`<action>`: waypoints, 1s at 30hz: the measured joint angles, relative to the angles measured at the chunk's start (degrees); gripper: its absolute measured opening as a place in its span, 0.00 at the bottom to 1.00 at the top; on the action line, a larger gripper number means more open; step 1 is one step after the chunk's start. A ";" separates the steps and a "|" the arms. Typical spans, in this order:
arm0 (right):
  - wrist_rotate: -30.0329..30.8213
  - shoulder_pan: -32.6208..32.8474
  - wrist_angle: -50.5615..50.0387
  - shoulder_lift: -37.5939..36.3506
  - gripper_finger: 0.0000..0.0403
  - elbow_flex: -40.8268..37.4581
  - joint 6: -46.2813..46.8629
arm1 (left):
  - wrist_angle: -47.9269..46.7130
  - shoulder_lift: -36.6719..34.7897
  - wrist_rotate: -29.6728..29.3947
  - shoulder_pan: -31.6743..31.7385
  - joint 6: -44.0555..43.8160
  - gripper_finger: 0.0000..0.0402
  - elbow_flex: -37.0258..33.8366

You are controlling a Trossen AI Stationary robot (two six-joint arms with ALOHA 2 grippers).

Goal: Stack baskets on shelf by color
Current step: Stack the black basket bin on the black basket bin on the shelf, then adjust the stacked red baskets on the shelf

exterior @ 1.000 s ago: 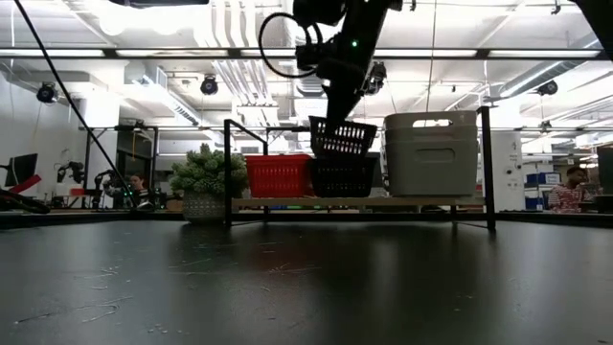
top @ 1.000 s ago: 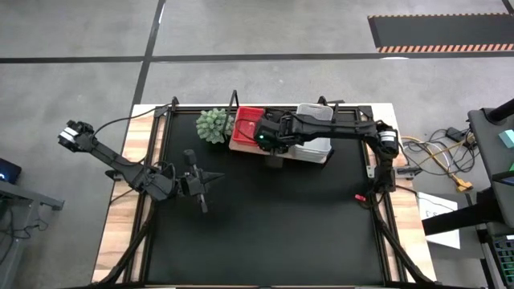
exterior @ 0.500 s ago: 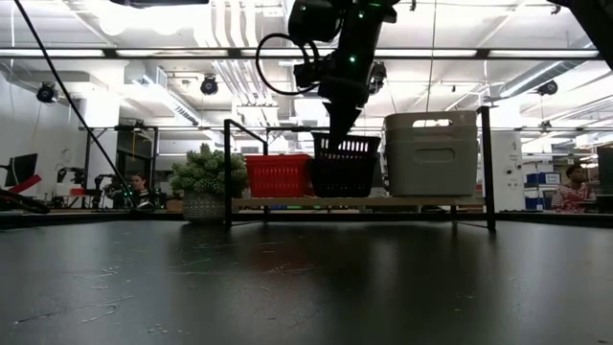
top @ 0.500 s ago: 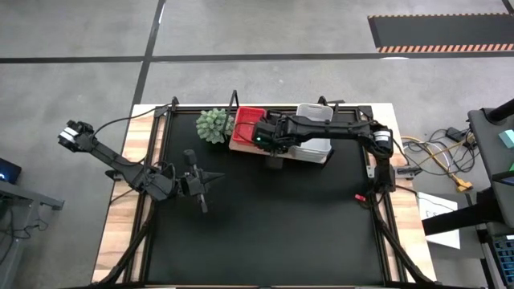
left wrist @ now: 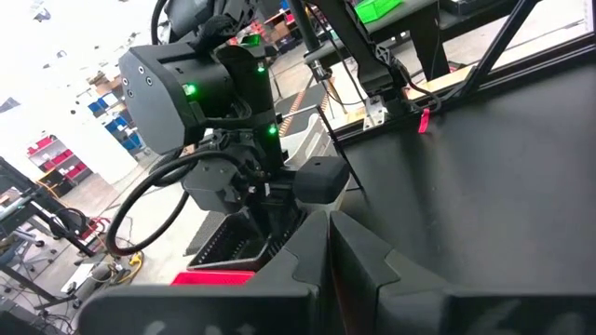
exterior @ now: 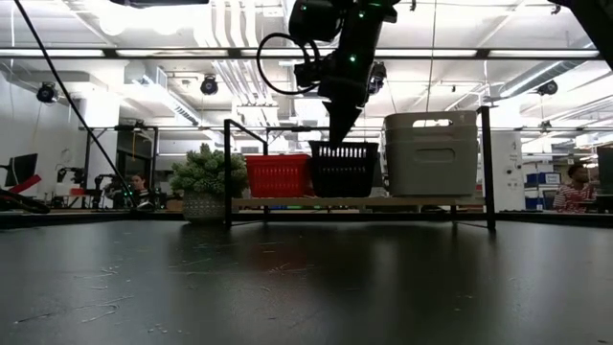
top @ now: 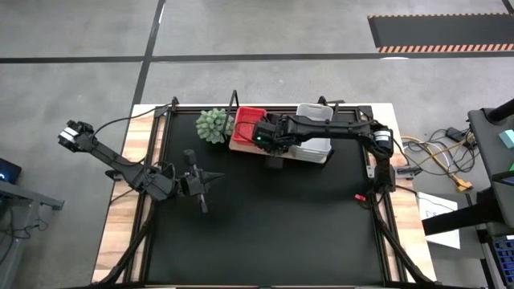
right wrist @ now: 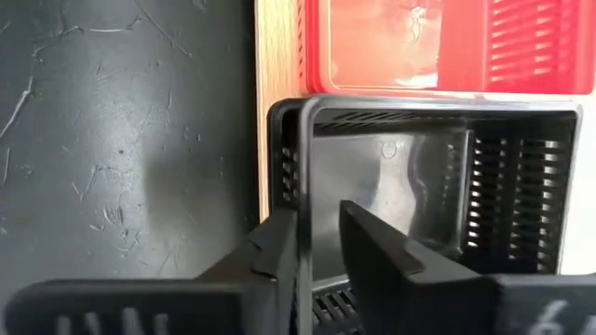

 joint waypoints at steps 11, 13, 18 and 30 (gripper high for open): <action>-0.48 0.86 -6.58 -0.49 0.36 7.19 1.80 | 0.01 0.00 0.00 0.00 0.00 0.00 0.00; -2.23 1.32 -6.74 -0.49 0.35 8.14 1.47 | 0.00 0.00 0.00 0.00 0.00 0.00 0.00; -11.64 1.73 -2.75 -0.49 0.25 6.67 0.29 | 0.01 -0.02 0.00 0.00 0.00 0.00 0.00; -7.35 0.74 7.45 -0.40 0.02 -0.61 -2.04 | 0.00 0.00 0.00 0.00 0.00 0.00 0.00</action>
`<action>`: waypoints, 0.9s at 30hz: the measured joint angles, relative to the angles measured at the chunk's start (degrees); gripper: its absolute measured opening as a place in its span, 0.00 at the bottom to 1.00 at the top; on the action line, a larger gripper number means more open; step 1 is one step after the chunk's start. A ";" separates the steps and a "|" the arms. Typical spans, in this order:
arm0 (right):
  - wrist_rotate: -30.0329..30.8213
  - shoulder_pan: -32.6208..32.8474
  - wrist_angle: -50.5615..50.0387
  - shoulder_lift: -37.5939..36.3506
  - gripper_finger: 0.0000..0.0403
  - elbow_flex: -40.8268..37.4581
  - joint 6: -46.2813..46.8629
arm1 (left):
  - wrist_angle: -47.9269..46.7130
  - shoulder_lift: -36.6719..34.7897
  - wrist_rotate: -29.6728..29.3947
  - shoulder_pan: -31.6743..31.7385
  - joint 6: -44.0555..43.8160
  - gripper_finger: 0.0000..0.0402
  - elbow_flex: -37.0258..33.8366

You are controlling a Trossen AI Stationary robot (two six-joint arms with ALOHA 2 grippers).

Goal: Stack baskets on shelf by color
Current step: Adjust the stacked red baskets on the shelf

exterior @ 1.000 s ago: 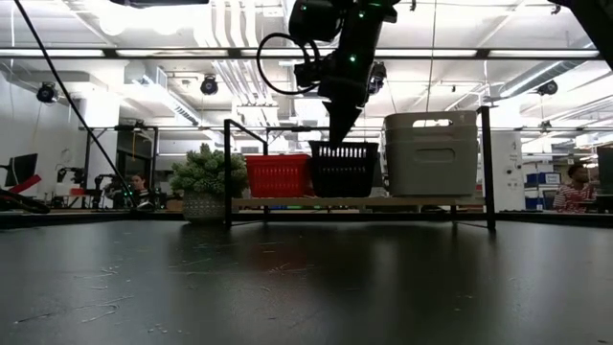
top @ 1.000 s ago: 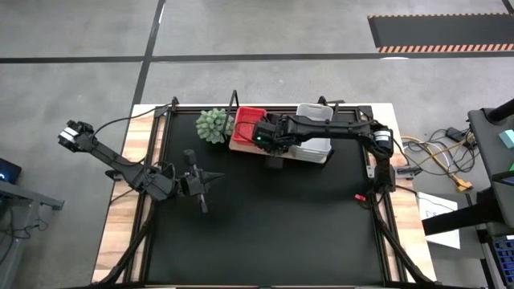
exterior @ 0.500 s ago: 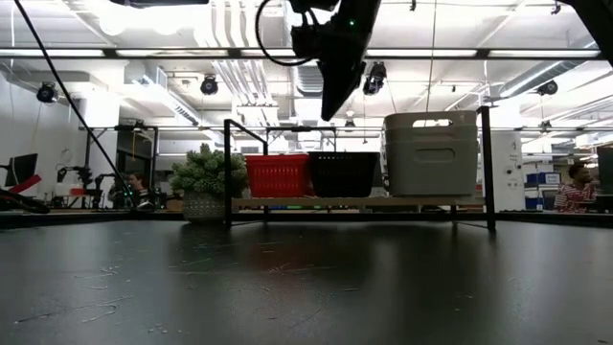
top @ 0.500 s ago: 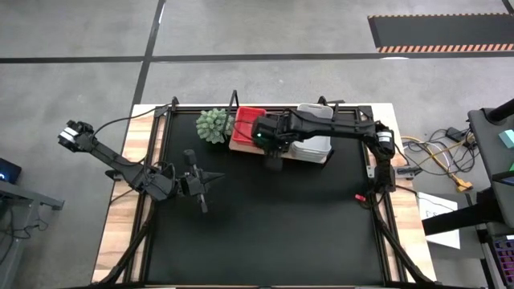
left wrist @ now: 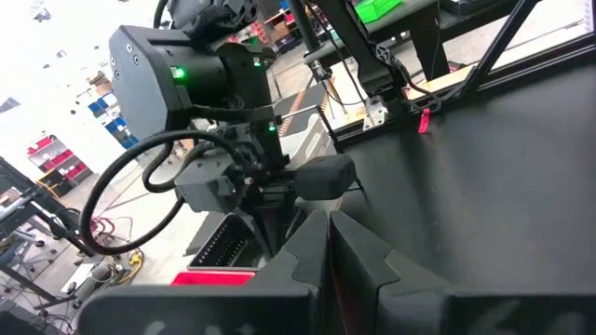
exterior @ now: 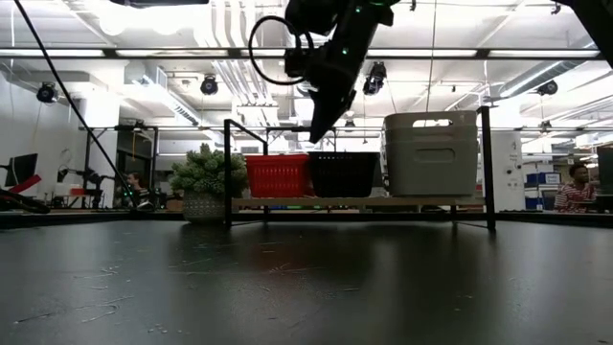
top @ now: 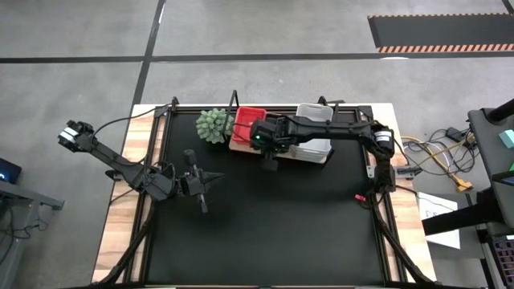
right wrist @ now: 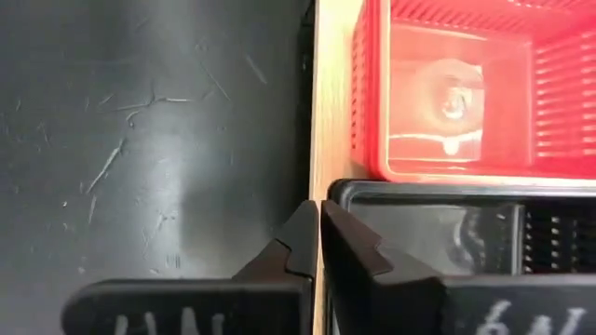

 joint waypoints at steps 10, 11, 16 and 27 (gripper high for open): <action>1.64 -0.99 10.16 0.31 0.02 -2.64 0.09 | 0.00 0.00 0.00 0.00 0.14 0.00 0.00; 1.63 -1.24 10.46 0.35 0.02 -3.02 0.12 | 0.00 0.00 0.00 0.00 0.10 0.00 0.00; 1.69 -2.77 10.69 0.35 0.02 -4.43 1.49 | -0.02 0.00 0.00 0.00 0.09 0.00 0.00; 1.39 -2.97 10.68 0.19 0.02 -4.97 2.53 | -0.02 0.00 0.00 0.00 0.04 0.00 0.00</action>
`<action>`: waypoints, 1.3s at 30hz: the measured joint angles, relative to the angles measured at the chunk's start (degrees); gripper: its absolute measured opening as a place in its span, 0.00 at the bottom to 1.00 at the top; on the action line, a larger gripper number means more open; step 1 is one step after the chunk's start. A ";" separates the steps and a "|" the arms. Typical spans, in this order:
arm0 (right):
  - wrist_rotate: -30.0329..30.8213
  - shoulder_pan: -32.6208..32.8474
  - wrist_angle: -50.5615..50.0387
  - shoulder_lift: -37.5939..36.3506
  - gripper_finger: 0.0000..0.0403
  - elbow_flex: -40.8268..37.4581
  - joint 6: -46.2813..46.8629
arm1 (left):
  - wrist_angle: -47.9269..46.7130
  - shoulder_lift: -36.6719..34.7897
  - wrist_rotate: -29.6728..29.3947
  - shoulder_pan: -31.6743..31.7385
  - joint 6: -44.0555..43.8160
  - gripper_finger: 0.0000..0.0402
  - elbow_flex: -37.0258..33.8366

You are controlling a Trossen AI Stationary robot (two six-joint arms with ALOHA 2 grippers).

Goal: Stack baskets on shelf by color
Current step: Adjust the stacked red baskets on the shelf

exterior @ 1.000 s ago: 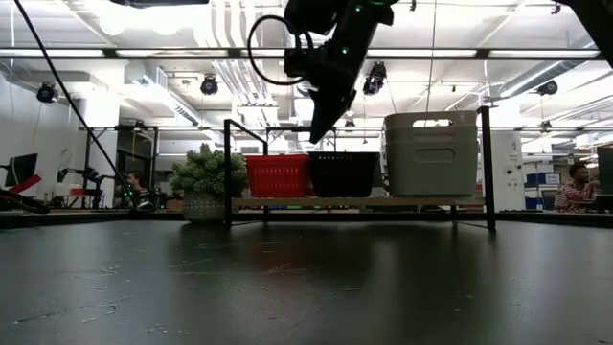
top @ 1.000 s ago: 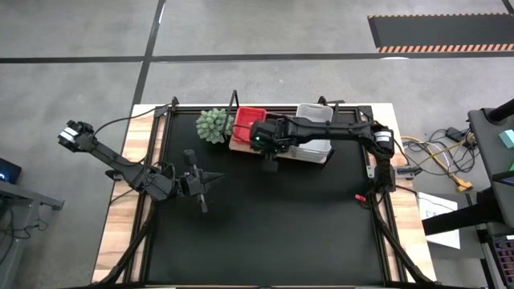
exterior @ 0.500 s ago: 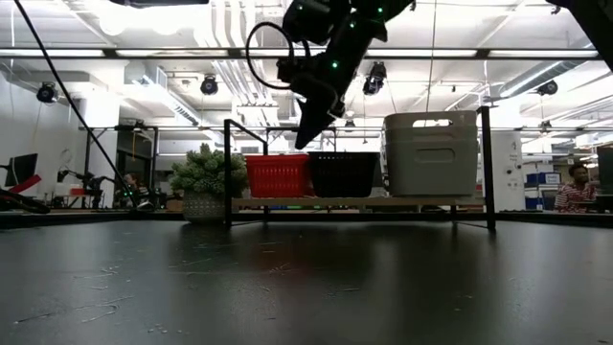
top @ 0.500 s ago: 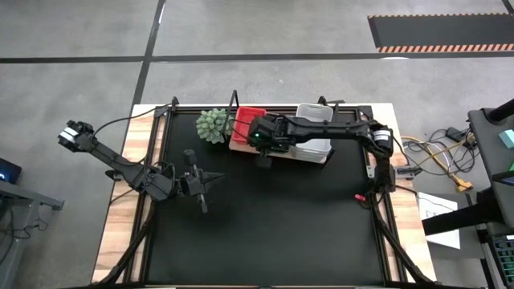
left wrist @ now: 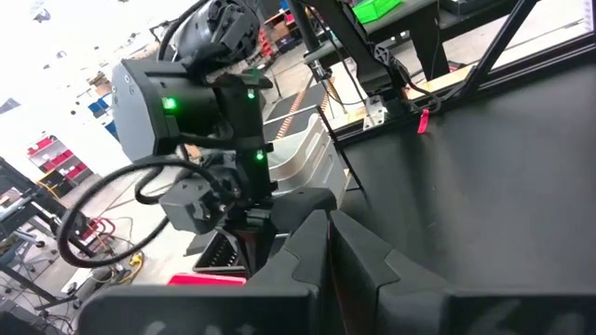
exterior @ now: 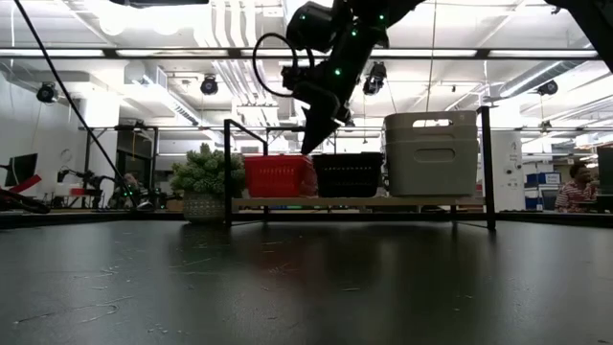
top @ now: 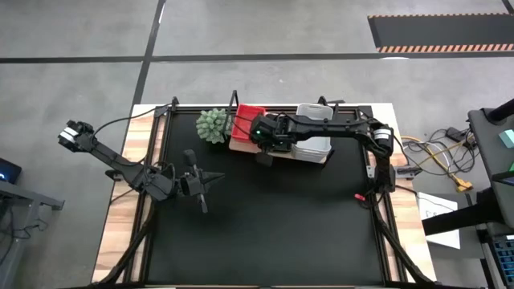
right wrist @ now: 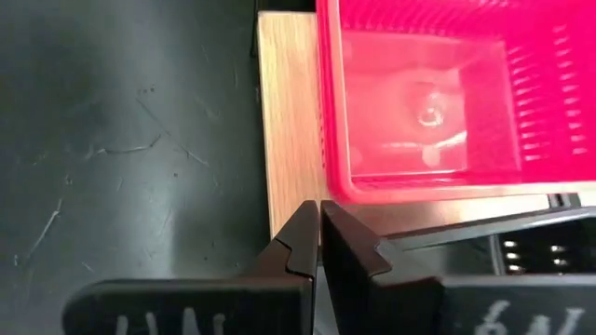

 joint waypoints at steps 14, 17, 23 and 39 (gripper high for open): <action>0.02 -0.46 9.42 -0.01 0.02 2.41 -2.68 | 0.00 0.00 0.00 0.00 0.30 0.00 0.00; 0.02 -1.54 13.60 1.31 0.02 2.39 -3.64 | 0.01 0.00 0.00 0.00 0.28 0.00 0.00; -0.03 -4.00 15.73 4.13 0.02 2.32 -3.62 | 0.00 0.00 0.00 0.00 0.31 0.00 -0.02; -5.62 -3.76 8.00 4.97 0.02 4.07 -3.64 | -0.02 0.00 0.00 0.00 0.37 0.00 -0.02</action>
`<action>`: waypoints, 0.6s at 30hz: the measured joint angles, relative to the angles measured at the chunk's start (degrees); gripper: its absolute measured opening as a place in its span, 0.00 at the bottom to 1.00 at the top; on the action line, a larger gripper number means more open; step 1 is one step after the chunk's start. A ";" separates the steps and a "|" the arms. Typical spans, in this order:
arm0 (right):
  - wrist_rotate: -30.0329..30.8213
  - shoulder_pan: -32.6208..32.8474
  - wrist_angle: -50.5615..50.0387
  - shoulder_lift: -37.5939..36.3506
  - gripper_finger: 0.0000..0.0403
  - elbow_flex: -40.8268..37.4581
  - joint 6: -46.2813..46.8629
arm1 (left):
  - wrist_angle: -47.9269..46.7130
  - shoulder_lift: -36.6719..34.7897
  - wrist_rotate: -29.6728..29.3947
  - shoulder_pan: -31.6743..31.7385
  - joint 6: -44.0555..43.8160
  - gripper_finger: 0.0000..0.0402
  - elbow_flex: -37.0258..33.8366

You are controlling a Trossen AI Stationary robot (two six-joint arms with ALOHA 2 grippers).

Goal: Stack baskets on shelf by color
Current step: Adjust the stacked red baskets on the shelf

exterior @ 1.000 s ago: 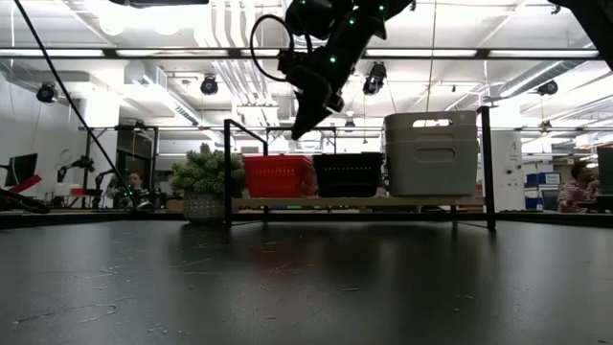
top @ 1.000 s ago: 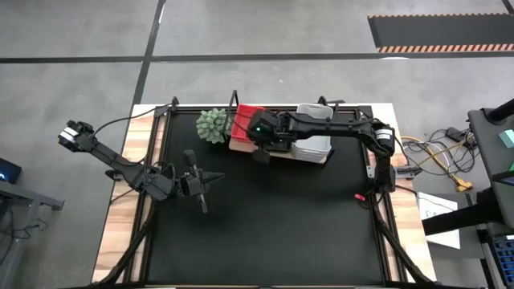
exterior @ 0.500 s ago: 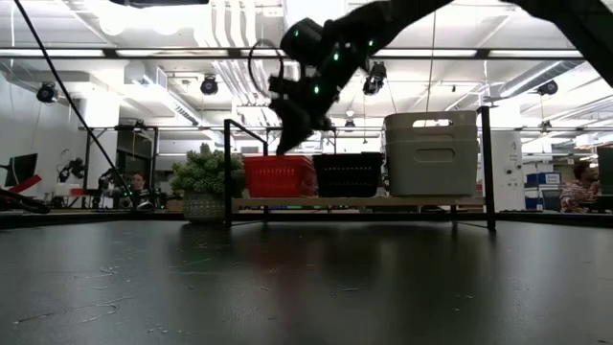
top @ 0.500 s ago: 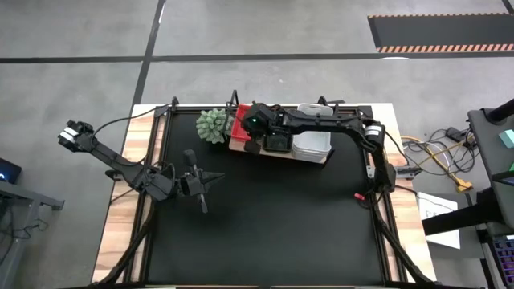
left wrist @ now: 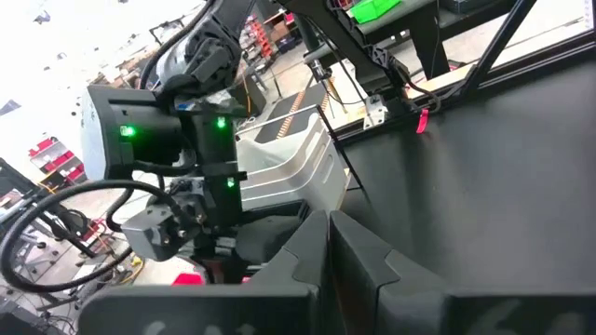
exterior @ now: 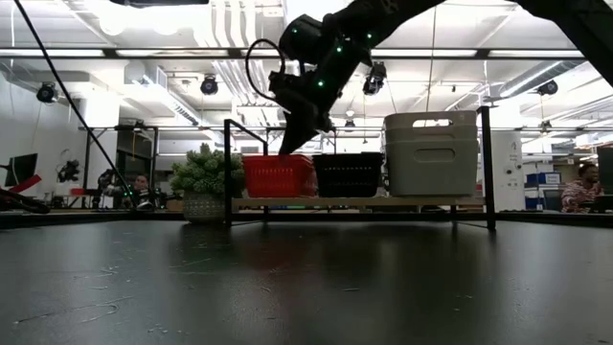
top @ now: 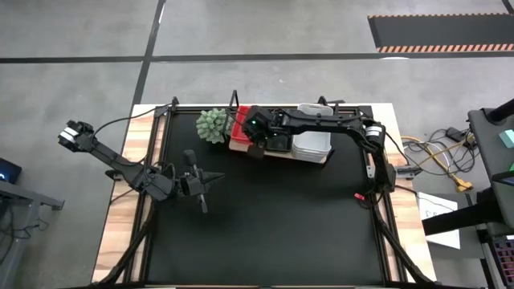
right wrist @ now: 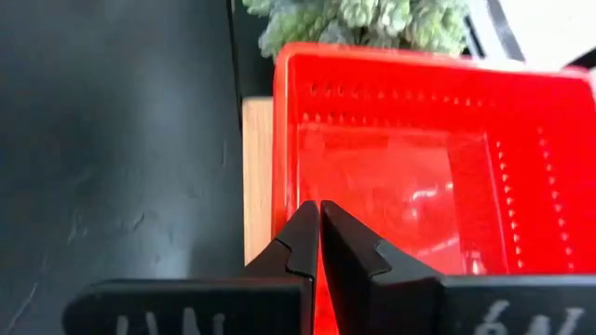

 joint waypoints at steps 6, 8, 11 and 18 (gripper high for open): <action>0.00 0.11 -4.49 0.00 0.02 1.13 -0.03 | 0.01 0.00 0.00 0.00 0.01 0.00 0.00; -0.03 0.14 -6.26 0.00 0.02 1.28 -0.38 | 0.00 0.00 0.00 0.00 0.02 0.00 0.00; -0.06 0.22 -8.70 0.00 0.02 1.29 -0.45 | 0.02 0.00 0.00 0.00 0.02 0.00 0.00; 1.07 0.24 -10.10 0.00 0.02 1.29 -1.15 | 0.01 0.00 0.00 0.00 0.02 0.00 0.00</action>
